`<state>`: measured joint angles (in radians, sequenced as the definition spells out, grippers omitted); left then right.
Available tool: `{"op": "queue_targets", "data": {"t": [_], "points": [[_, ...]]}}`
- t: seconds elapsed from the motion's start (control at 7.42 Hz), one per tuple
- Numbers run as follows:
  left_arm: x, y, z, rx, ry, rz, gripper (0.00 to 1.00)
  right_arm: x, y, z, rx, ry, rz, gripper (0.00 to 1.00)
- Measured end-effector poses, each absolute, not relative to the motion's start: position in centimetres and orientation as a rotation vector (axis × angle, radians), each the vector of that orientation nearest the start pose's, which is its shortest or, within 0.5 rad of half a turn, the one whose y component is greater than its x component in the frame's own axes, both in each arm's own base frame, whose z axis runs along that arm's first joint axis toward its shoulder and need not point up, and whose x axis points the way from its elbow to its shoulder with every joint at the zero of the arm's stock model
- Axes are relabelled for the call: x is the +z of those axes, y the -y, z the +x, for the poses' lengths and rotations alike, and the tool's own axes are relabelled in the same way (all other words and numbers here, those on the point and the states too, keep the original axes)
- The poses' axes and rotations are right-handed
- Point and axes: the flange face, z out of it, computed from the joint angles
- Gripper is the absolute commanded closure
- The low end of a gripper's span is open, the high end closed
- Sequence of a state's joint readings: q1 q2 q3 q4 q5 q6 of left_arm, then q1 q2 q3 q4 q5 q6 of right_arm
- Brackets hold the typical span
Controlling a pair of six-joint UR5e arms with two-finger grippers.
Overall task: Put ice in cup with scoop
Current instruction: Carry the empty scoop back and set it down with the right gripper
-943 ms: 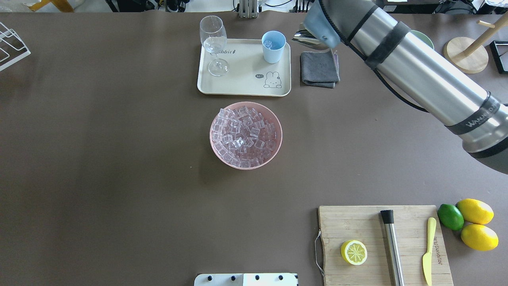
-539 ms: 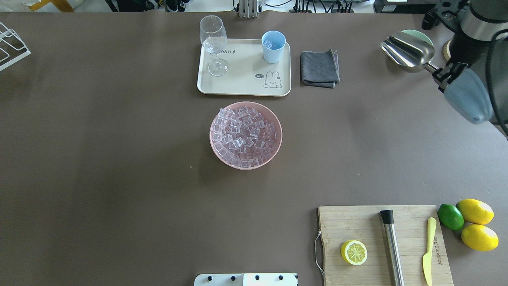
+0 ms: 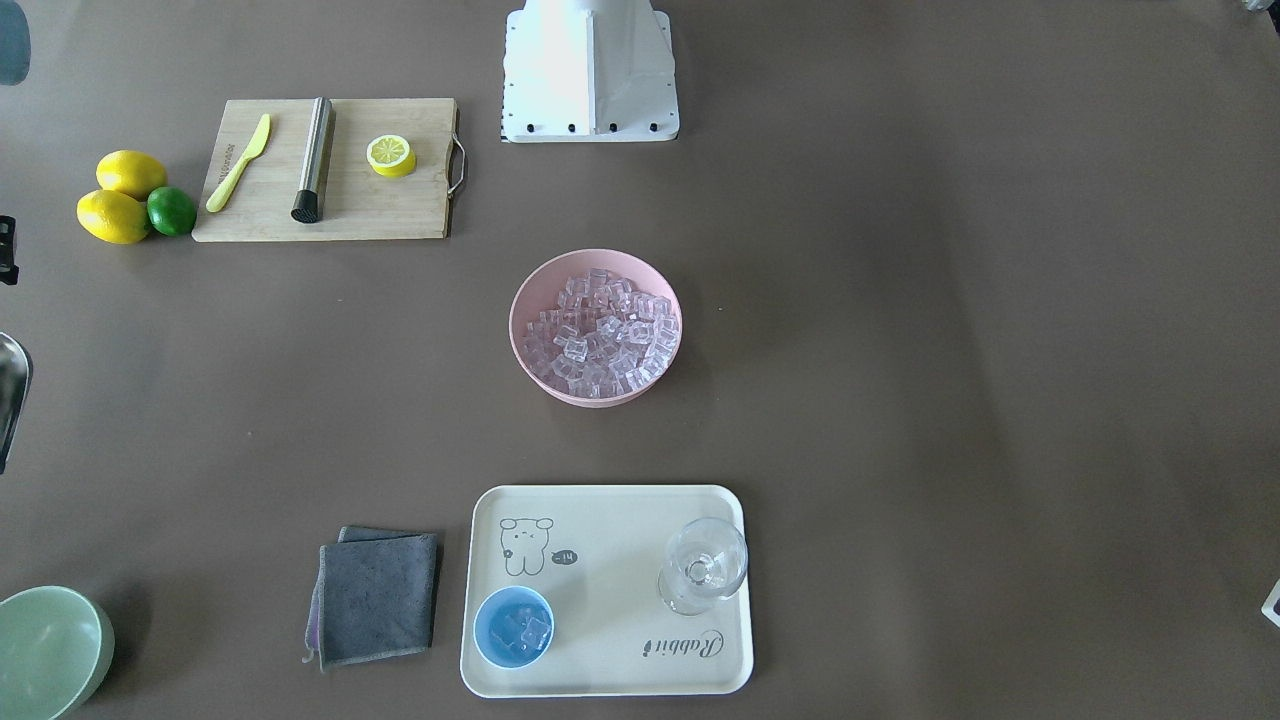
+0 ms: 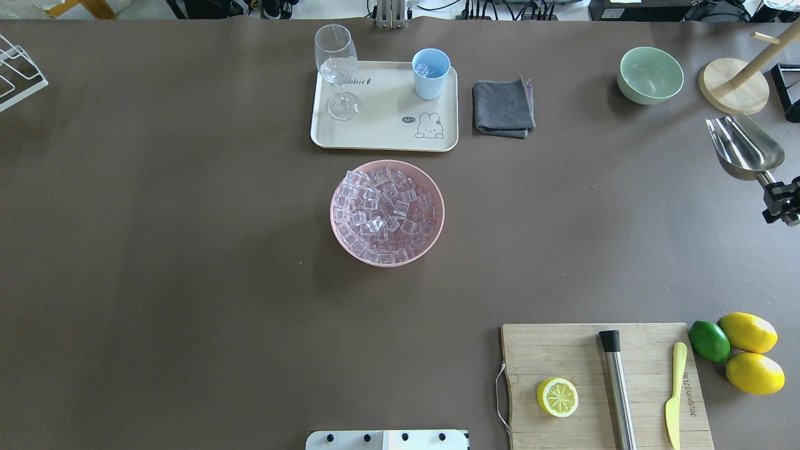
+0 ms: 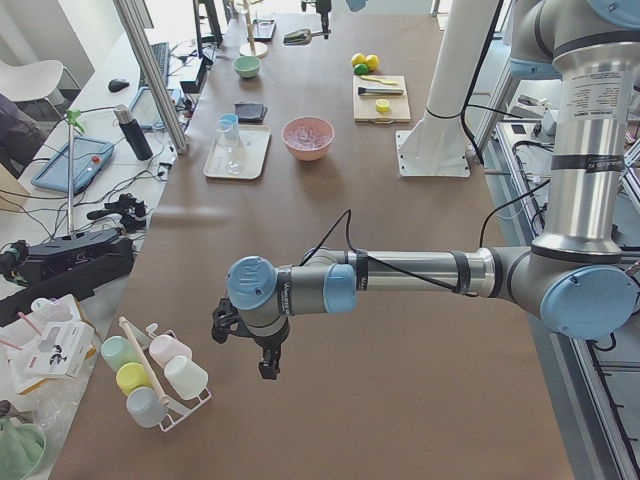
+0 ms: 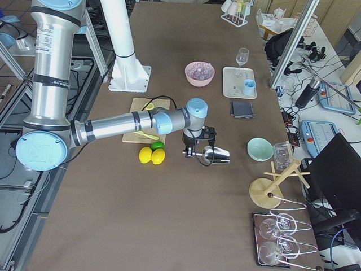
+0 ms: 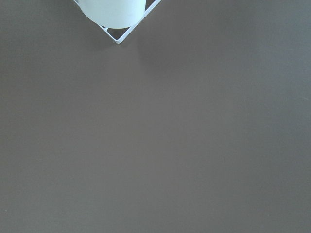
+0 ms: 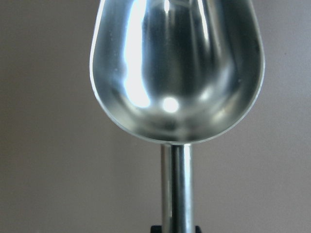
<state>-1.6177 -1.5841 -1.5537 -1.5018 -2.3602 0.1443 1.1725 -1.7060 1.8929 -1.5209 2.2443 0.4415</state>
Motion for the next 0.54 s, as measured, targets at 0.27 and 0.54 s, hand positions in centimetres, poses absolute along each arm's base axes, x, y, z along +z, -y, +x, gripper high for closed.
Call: {"op": "queue_targets", "data": {"t": [0.27, 0.54], "points": [[66.6, 48.8, -8.5, 0.064, -0.793, 0.006, 0.01, 63.1, 42.2, -10.3, 0.016, 0.755, -0.045, 0.99], [66.6, 48.8, -8.5, 0.065, -0.793, 0.007, 0.01, 66.0, 41.6, -10.5, 0.024, 0.789, -0.03, 0.76]]}}
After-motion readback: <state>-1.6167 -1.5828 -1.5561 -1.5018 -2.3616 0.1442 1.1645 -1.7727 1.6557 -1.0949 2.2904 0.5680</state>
